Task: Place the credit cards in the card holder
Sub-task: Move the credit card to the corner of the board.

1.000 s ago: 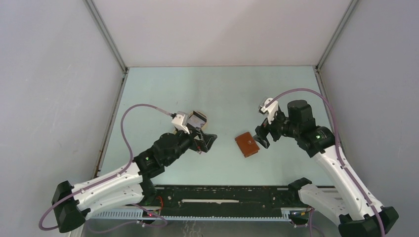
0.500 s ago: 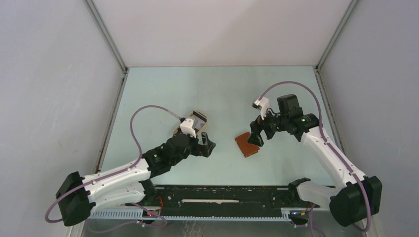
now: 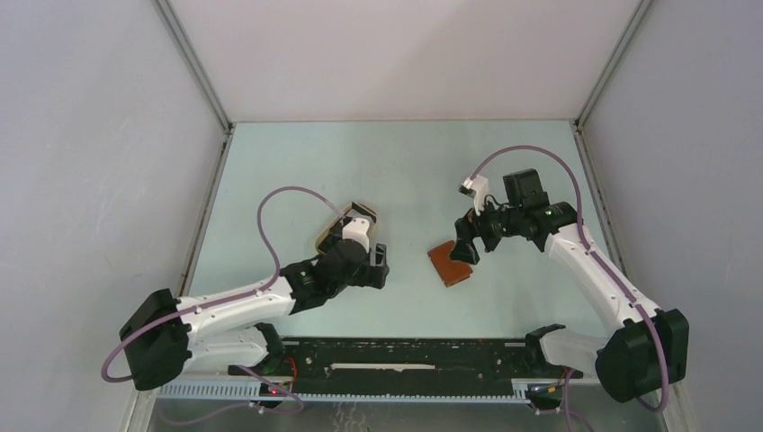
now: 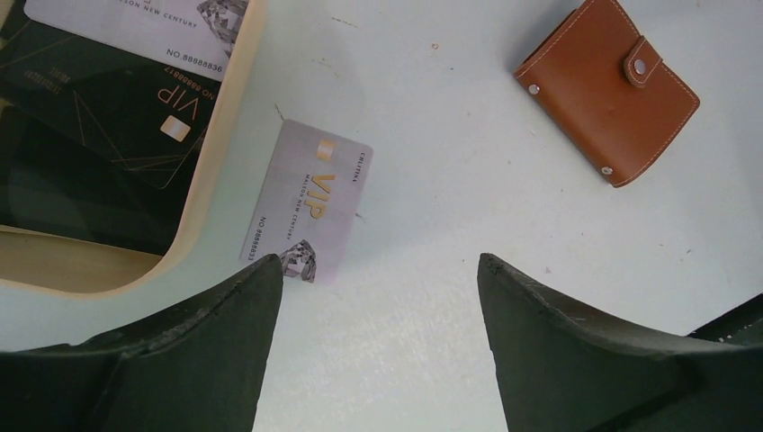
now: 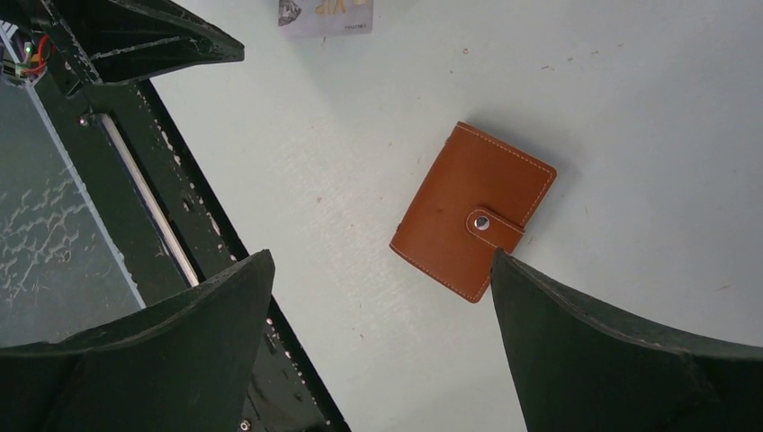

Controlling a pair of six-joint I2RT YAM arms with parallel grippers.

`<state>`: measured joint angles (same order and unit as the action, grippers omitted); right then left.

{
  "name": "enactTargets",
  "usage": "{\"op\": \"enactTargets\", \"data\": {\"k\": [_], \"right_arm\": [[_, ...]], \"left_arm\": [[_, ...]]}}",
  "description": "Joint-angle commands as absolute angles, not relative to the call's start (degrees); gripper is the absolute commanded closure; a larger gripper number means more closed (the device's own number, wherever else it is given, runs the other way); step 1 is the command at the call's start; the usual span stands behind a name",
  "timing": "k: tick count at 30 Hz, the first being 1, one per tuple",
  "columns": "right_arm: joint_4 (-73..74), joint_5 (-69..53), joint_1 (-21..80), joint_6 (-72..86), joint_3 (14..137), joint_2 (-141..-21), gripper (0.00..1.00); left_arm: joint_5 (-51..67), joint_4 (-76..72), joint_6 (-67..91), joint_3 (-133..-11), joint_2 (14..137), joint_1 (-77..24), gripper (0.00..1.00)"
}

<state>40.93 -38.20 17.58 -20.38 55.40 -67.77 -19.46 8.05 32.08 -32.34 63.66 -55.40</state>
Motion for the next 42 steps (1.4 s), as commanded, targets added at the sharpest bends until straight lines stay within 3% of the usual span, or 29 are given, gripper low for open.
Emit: {"op": "enactTargets", "data": {"k": [1, 12, 19, 23, 32, 42], "right_arm": [[40.78, -38.39, 16.91, -19.67, 57.95, -67.49, 0.01], [41.28, -39.04, 15.54, -19.72, 58.0, -65.4, 0.01], [43.52, -44.06, 16.23, -23.24, 57.63, -68.7, 0.06], [46.18, -45.33, 20.31, -28.32, 57.6, -69.29, 0.08], [46.17, -43.68, 24.87, -31.38, 56.75, -67.14, 0.09], [46.24, -44.09, 25.23, -31.74, 56.18, -65.18, 0.1]], "left_arm": [[-21.39, 5.08, 29.64, -34.04, 61.6, -55.57, 0.16], [-13.93, 0.26, 29.85, -27.85, 54.42, -49.29, 0.16], [-4.88, 3.09, 30.05, -35.01, 67.74, -46.75, 0.36], [-6.94, 8.84, 28.75, -41.62, 77.34, -45.54, 0.38], [-10.24, 17.63, 25.05, -53.05, 89.9, -43.65, 0.26], [-7.03, 19.6, 24.55, -55.69, 95.42, -41.74, 0.22]]}}
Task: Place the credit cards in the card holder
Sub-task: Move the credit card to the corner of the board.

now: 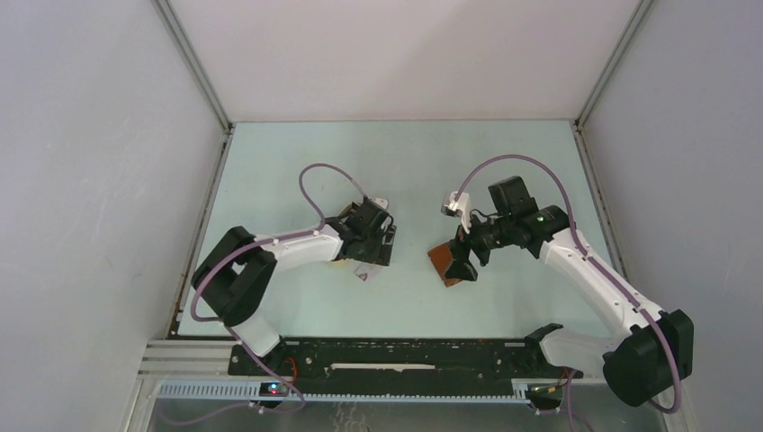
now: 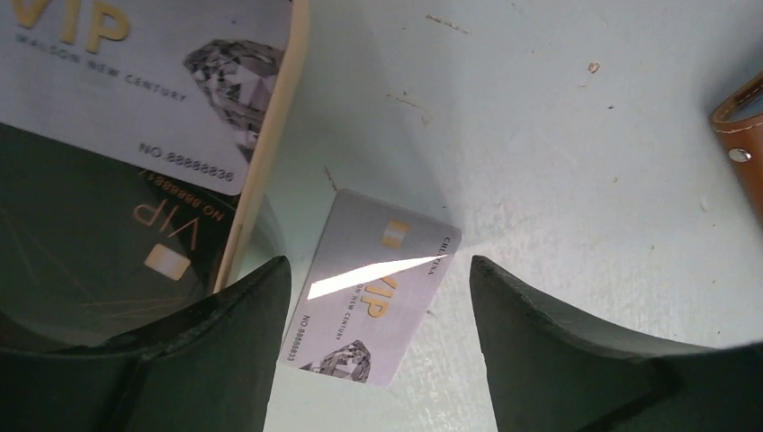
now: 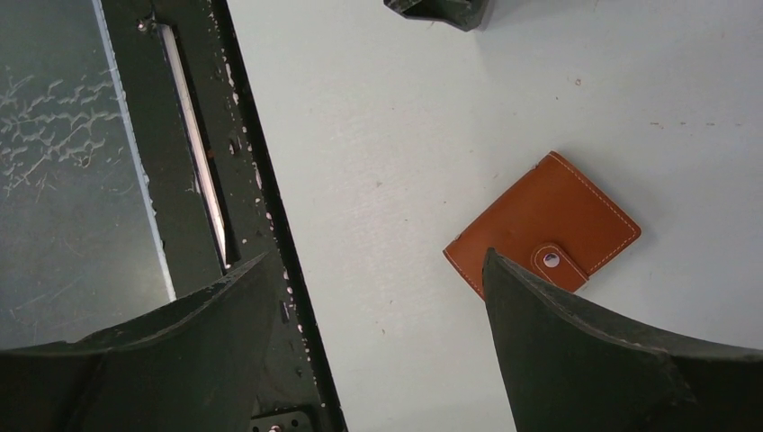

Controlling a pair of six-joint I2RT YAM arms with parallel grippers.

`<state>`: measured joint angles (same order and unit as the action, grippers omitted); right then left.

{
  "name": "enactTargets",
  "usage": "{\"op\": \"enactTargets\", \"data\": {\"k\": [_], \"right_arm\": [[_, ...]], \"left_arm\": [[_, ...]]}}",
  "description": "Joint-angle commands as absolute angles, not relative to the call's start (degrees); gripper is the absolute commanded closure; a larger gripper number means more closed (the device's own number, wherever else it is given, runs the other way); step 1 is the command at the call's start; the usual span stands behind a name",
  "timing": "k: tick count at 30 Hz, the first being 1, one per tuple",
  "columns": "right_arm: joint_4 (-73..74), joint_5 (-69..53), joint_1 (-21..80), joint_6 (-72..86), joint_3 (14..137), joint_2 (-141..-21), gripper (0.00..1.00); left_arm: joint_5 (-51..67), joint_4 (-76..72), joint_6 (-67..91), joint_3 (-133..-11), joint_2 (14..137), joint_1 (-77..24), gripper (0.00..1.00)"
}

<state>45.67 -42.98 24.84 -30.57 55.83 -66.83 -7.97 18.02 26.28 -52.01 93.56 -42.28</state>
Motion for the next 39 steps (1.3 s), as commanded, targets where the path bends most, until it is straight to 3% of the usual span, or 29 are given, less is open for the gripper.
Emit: {"op": "enactTargets", "data": {"k": [1, 6, 12, 16, 27, 34, 39], "right_arm": [[46.39, -44.19, 25.24, -31.78, 56.2, -65.09, 0.1], [46.96, -44.81, 25.22, -32.03, 56.19, -64.54, 0.1], [48.01, -45.9, 25.33, -33.24, 56.23, -63.95, 0.11], [49.51, -47.76, 25.46, -35.76, 56.02, -63.01, 0.12], [48.94, -49.35, 28.1, -40.37, 53.09, -59.84, 0.12], [47.72, -49.6, 30.22, -42.9, 50.76, -58.21, 0.12], [47.63, -49.11, 31.2, -43.24, 50.62, -57.86, 0.12]], "left_arm": [[-7.03, 19.8, 24.68, -56.04, 96.13, -41.59, 0.21], [-3.91, 19.51, 24.95, -56.05, 98.49, -40.93, 0.22], [2.45, 15.96, 26.68, -51.82, 96.98, -41.07, 0.35], [3.99, 14.28, 27.63, -48.99, 95.48, -42.36, 0.37], [3.73, 15.19, 27.87, -48.35, 95.57, -45.78, 0.37], [-3.16, 21.14, 22.65, -50.76, 91.83, -45.49, 0.29], [-2.11, 24.8, 19.19, -53.16, 95.29, -44.59, 0.3]]}}
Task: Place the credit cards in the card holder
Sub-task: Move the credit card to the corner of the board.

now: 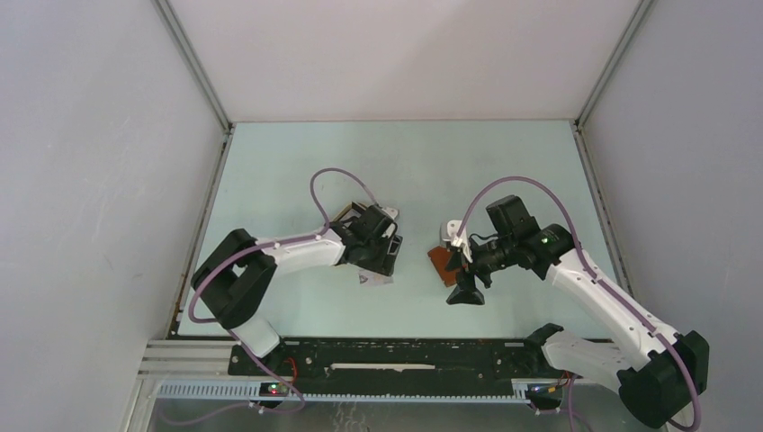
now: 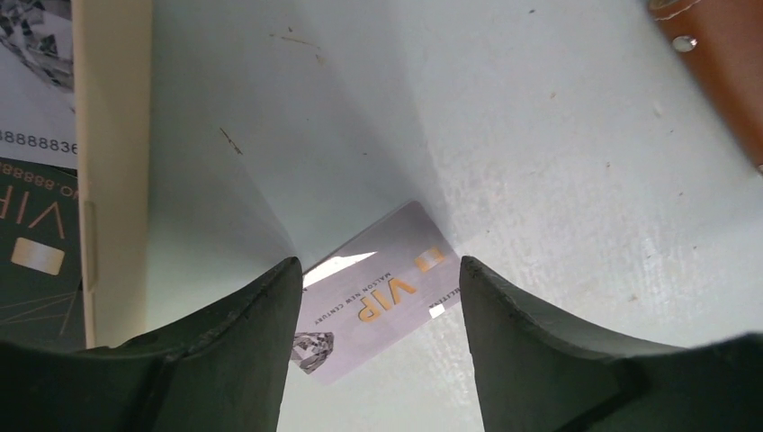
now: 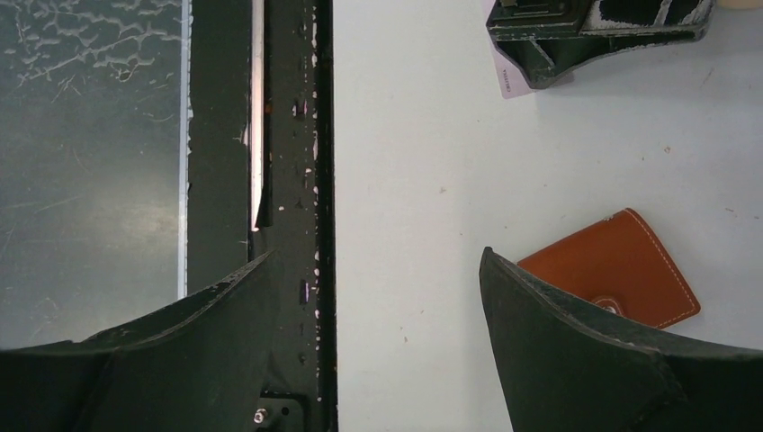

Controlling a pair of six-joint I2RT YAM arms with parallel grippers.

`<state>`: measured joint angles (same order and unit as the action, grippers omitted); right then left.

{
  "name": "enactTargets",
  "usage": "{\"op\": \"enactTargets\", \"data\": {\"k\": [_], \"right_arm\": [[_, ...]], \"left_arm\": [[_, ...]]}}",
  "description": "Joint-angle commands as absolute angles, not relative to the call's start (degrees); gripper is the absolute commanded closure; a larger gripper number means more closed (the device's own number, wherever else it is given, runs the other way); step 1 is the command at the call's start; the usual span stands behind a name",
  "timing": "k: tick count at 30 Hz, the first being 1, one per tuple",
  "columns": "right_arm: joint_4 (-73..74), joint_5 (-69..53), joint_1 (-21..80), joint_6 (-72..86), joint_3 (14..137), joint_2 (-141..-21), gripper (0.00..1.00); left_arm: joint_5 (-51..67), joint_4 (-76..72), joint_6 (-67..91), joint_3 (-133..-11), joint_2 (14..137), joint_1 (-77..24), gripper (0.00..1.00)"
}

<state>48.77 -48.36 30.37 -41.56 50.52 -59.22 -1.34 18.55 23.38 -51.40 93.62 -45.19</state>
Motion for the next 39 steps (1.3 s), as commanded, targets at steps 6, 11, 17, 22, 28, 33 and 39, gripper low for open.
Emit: {"op": "enactTargets", "data": {"k": [6, 11, 17, 22, 28, 33, 39], "right_arm": [[47.98, -49.31, 31.37, -43.55, 50.62, -57.81, 0.12], [48.24, -49.47, 31.71, -43.92, 50.62, -57.85, 0.13], [48.69, -49.73, 32.22, -44.6, 50.62, -57.66, 0.13], [49.11, -49.91, 32.53, -45.22, 50.62, -57.34, 0.13], [50.4, -50.03, 33.01, -46.93, 50.62, -57.28, 0.13], [49.25, -48.2, 35.3, -49.09, 48.45, -55.91, 0.13], [47.79, -45.68, 41.54, -57.61, 44.09, -53.5, 0.11]], "left_arm": [[1.44, 26.01, 17.99, -54.73, 97.84, -44.52, 0.33], [2.86, 27.82, 17.03, -56.05, 98.9, -44.22, 0.33], [0.37, 30.15, 16.42, -58.35, 99.05, -43.66, 0.29], [3.14, 30.07, 16.08, -58.8, 100.26, -42.79, 0.32], [7.24, 28.42, 17.31, -55.9, 99.63, -44.44, 0.4], [7.94, 27.08, 18.85, -53.87, 98.81, -47.21, 0.42], [7.99, 24.95, 21.32, -51.67, 97.88, -49.13, 0.43]]}}
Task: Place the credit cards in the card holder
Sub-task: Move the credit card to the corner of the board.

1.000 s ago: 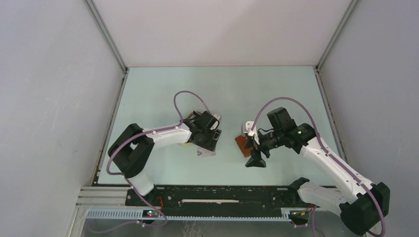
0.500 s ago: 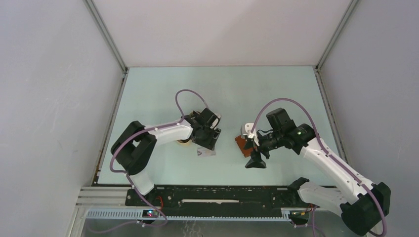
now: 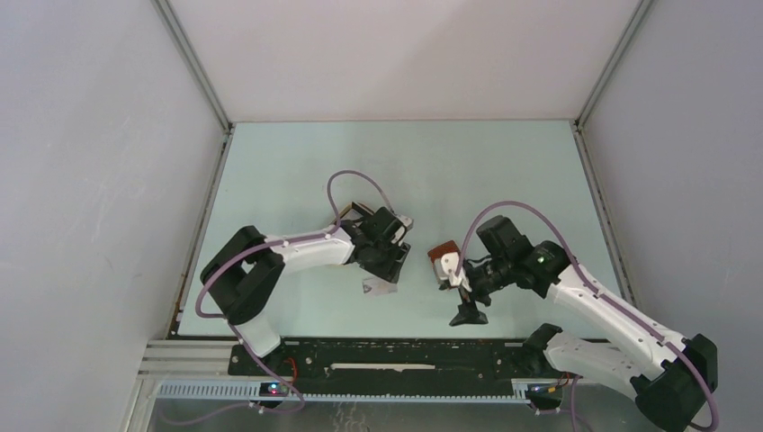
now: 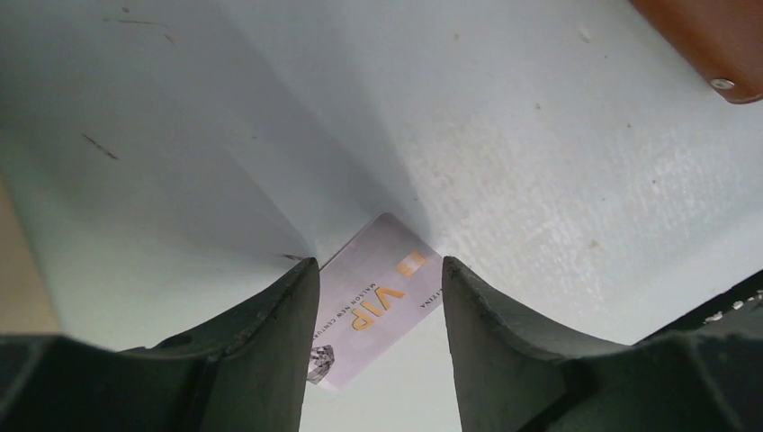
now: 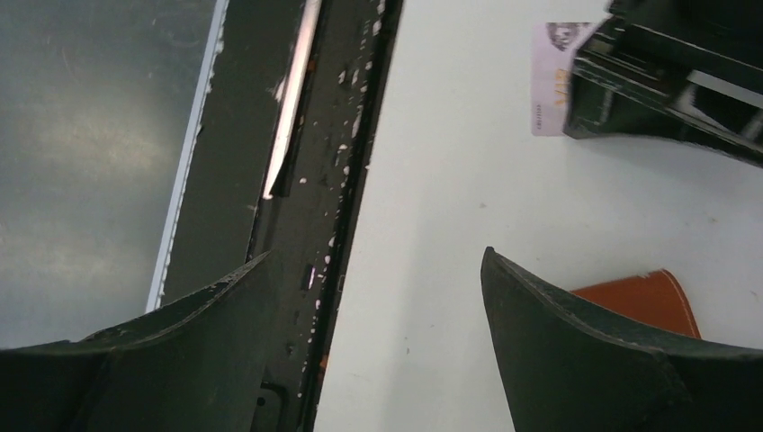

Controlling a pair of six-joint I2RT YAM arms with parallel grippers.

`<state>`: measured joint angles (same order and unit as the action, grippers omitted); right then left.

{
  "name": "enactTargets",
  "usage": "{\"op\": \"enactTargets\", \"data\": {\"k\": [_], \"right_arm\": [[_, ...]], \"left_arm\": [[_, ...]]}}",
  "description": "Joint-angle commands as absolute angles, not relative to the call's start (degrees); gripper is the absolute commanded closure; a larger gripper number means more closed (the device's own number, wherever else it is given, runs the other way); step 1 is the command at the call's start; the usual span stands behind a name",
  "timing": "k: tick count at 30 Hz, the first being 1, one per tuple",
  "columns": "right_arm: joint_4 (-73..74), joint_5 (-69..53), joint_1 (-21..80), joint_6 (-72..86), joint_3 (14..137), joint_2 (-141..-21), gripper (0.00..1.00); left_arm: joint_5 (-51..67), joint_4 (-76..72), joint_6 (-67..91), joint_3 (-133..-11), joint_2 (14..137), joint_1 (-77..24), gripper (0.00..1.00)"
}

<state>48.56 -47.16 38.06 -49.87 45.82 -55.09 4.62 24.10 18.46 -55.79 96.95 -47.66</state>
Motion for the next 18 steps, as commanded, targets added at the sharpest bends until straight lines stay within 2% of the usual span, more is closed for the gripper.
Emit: {"op": "enactTargets", "data": {"k": [1, 12, 18], "right_arm": [[48.14, -45.18, 42.46, -59.76, 43.66, -53.34, 0.1], [38.99, -34.46, 50.81, -62.03, 42.35, -53.44, 0.11], [36.16, -32.26, 56.67, -60.73, 42.32, -57.02, 0.11]], "left_arm": [[8.05, 24.44, 21.95, -51.01, 97.59, -49.24, 0.43], [8.96, 18.82, 25.62, -47.14, 95.39, -50.11, 0.44], [2.78, 26.42, 22.28, -50.3, 93.75, -49.67, 0.37]]}}
